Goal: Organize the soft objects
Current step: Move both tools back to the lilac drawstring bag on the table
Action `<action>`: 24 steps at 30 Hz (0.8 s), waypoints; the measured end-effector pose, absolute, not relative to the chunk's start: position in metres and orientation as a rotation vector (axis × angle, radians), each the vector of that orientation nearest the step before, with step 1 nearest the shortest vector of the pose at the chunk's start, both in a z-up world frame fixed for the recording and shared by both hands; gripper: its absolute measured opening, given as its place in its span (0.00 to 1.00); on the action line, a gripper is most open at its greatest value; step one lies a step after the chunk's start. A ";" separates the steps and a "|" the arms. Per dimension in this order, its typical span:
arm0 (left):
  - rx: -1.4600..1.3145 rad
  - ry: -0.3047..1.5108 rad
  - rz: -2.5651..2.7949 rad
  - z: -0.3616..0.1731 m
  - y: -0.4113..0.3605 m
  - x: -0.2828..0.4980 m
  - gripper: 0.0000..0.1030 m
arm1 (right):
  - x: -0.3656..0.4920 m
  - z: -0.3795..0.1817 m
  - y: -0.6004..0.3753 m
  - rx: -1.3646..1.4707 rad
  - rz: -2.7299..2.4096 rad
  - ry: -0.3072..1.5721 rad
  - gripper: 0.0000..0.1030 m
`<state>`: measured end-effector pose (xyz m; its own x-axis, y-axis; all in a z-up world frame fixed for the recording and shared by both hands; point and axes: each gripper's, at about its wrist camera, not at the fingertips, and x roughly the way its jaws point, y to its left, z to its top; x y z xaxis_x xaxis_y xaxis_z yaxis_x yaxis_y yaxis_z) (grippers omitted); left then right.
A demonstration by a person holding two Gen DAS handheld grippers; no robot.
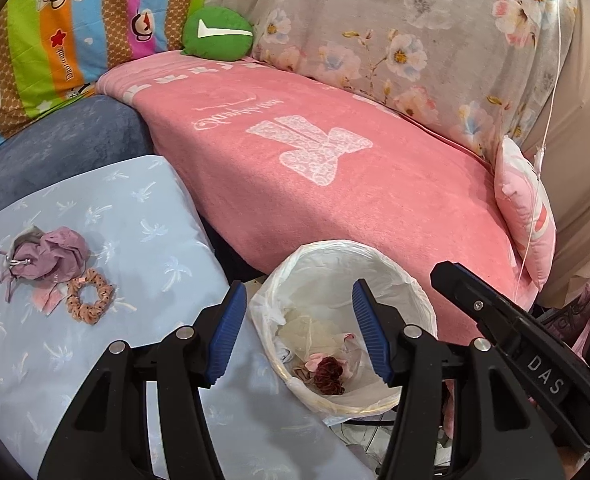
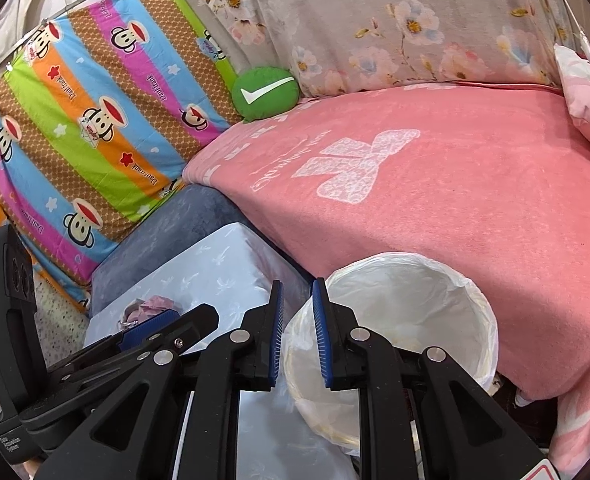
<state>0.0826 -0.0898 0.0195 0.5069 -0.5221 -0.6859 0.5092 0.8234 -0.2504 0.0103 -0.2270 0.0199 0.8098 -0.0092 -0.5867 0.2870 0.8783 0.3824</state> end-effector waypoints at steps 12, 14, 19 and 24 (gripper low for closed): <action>-0.069 0.837 -0.553 0.014 -0.049 0.099 0.55 | 0.033 0.018 -0.193 0.440 -0.119 0.642 0.20; -0.077 0.839 -0.541 0.013 -0.043 0.101 0.55 | 0.038 0.017 -0.186 0.432 -0.109 0.649 0.20; -0.100 0.847 -0.513 0.009 -0.025 0.108 0.55 | 0.049 0.016 -0.167 0.410 -0.083 0.666 0.22; -0.125 0.852 -0.485 0.005 -0.006 0.114 0.55 | 0.061 0.015 -0.148 0.389 -0.061 0.679 0.28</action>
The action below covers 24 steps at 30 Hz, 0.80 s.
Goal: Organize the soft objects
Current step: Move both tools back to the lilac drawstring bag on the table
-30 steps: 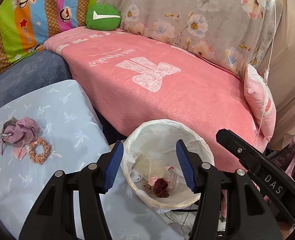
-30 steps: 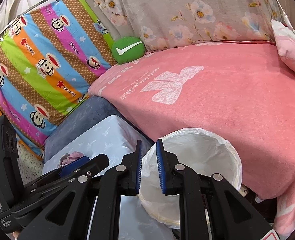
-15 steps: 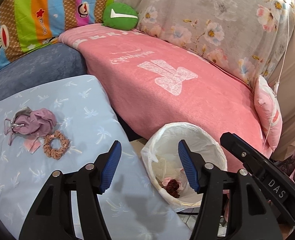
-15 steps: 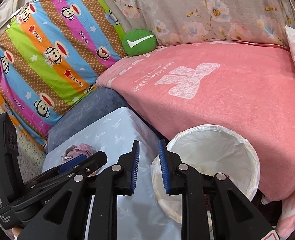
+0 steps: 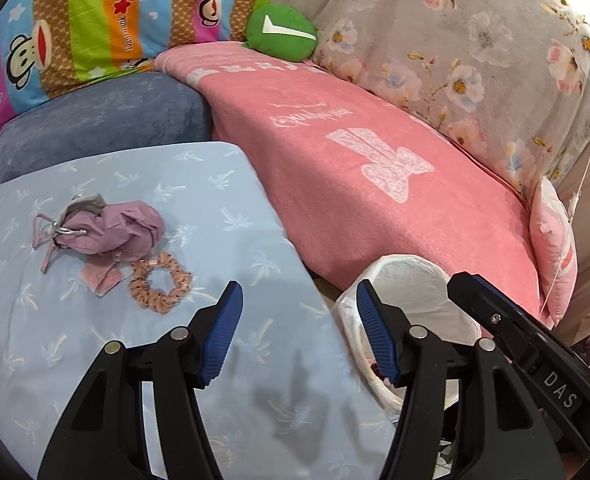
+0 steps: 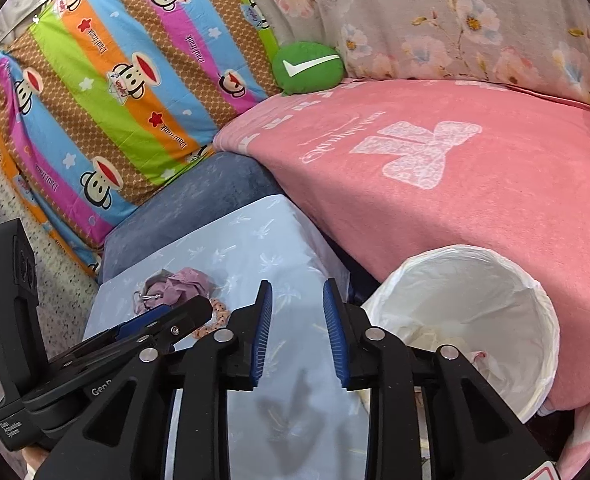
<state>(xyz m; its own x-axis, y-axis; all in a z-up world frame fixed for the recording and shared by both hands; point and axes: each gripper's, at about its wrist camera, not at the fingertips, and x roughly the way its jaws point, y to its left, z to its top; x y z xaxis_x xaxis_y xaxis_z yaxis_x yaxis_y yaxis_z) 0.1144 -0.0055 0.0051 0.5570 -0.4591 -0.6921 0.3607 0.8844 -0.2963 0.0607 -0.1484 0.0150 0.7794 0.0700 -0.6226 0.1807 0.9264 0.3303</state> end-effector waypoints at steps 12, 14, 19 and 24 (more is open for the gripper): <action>-0.196 0.867 -0.368 -0.008 0.063 0.138 0.68 | 0.098 0.006 -0.090 0.330 0.014 0.733 0.38; -0.201 0.870 -0.339 -0.012 0.077 0.144 0.68 | 0.107 0.002 -0.077 0.320 0.032 0.746 0.40; -0.204 0.877 -0.269 -0.021 0.113 0.160 0.69 | 0.131 -0.007 -0.046 0.307 0.077 0.774 0.41; -0.207 0.886 -0.212 -0.031 0.144 0.180 0.69 | 0.162 -0.020 -0.016 0.290 0.112 0.807 0.42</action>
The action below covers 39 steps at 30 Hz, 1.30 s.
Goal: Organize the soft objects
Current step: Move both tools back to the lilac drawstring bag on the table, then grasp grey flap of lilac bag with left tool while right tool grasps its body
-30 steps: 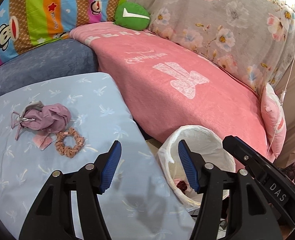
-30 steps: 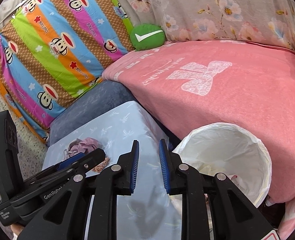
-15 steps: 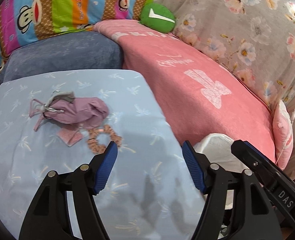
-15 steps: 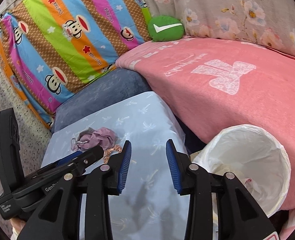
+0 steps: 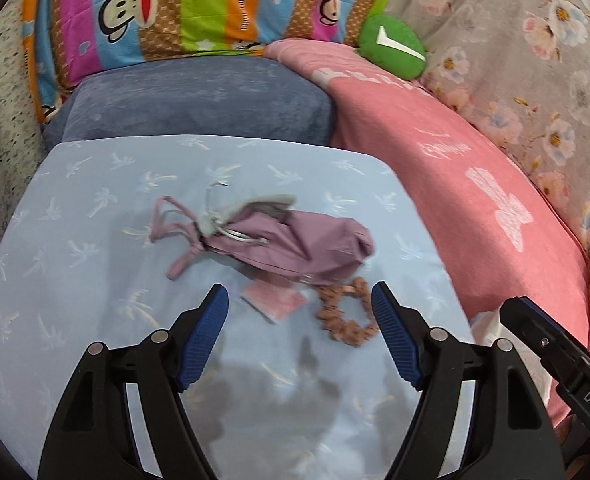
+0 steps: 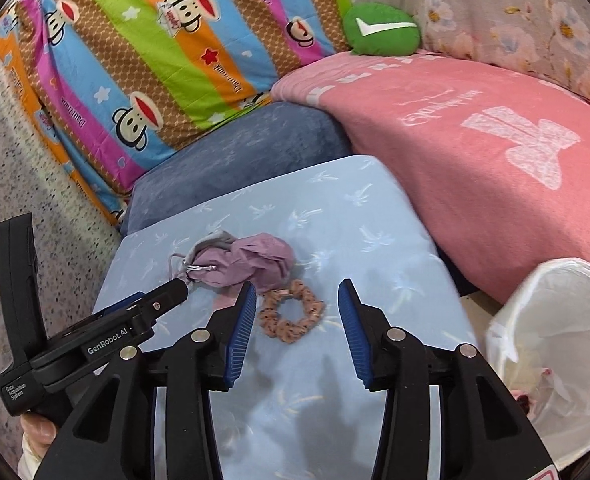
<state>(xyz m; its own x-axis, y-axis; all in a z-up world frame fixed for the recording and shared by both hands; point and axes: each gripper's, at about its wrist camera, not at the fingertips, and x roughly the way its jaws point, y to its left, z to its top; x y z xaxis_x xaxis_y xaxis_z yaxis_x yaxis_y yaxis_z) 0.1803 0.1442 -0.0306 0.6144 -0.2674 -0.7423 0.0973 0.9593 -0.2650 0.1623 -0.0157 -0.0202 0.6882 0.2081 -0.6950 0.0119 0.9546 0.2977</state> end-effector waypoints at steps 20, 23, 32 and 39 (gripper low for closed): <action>-0.211 0.935 -0.197 -0.070 0.178 0.264 0.66 | 0.274 -0.083 0.045 0.253 0.121 0.912 0.55; -0.213 0.947 -0.217 -0.076 0.178 0.271 0.57 | 0.283 -0.093 0.050 0.254 0.121 0.928 0.55; -0.217 0.957 -0.259 -0.081 0.177 0.272 0.16 | 0.285 -0.110 0.056 0.256 0.135 0.966 0.29; -0.224 0.916 -0.266 -0.063 0.176 0.259 0.09 | 0.271 -0.095 0.055 0.259 0.154 0.947 0.08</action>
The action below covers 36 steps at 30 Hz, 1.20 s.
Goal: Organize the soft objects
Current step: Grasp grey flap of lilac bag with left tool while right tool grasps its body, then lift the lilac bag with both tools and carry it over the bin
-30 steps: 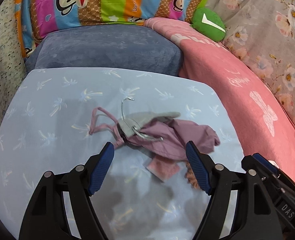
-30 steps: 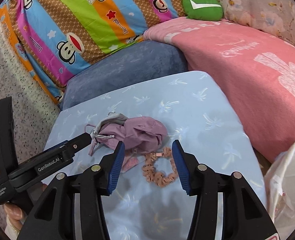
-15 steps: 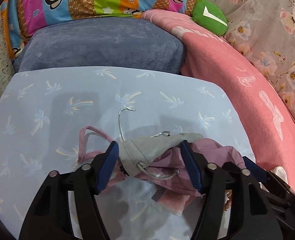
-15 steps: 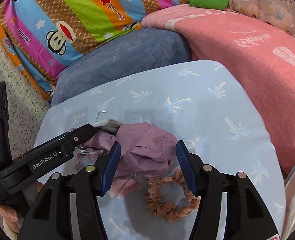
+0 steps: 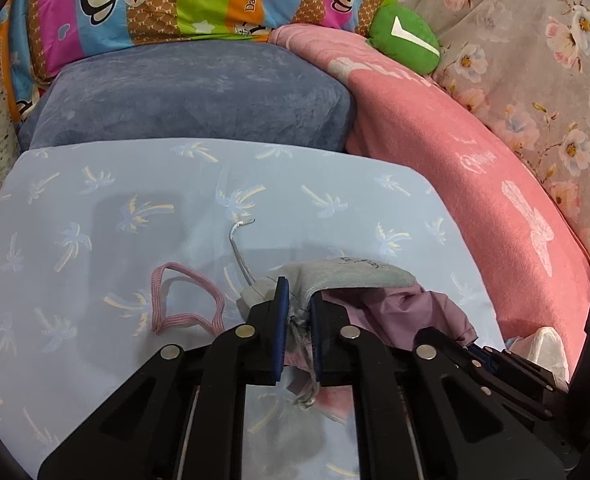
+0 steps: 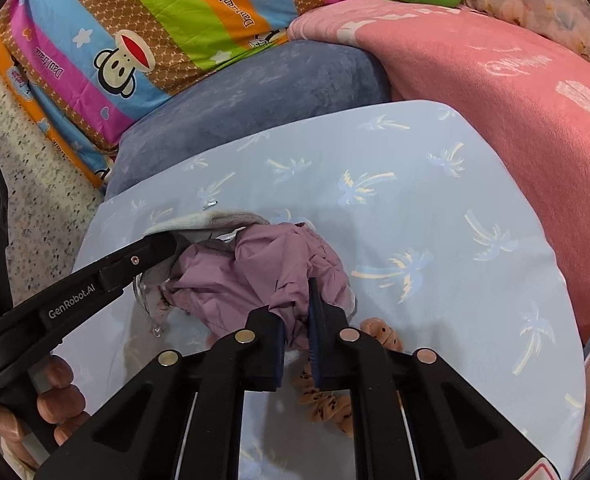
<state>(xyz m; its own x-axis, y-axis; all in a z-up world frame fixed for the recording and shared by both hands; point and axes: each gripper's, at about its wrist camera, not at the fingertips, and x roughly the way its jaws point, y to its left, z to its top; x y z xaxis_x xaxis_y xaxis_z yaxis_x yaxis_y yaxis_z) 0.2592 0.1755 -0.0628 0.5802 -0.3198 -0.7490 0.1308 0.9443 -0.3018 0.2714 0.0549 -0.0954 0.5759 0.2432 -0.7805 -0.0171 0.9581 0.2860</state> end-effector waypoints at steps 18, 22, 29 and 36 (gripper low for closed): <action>-0.216 0.756 -0.311 0.021 0.151 0.196 0.09 | 0.187 0.019 0.014 0.287 0.141 0.713 0.06; -0.202 0.736 -0.340 0.032 0.136 0.180 0.09 | 0.164 0.042 -0.002 0.295 0.126 0.666 0.06; -0.170 0.712 -0.399 0.047 0.104 0.153 0.09 | 0.124 0.070 -0.038 0.319 0.081 0.597 0.06; -0.129 0.703 -0.460 0.055 0.067 0.127 0.09 | 0.085 0.087 -0.079 0.344 0.023 0.546 0.06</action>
<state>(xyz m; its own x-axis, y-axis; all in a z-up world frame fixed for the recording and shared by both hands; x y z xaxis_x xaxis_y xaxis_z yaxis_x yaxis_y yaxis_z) 0.1273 0.0666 0.0546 0.6682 -0.4491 -0.5931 0.3639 0.8927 -0.2660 0.0854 -0.0794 0.0873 0.8559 0.1121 -0.5048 0.0692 0.9426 0.3267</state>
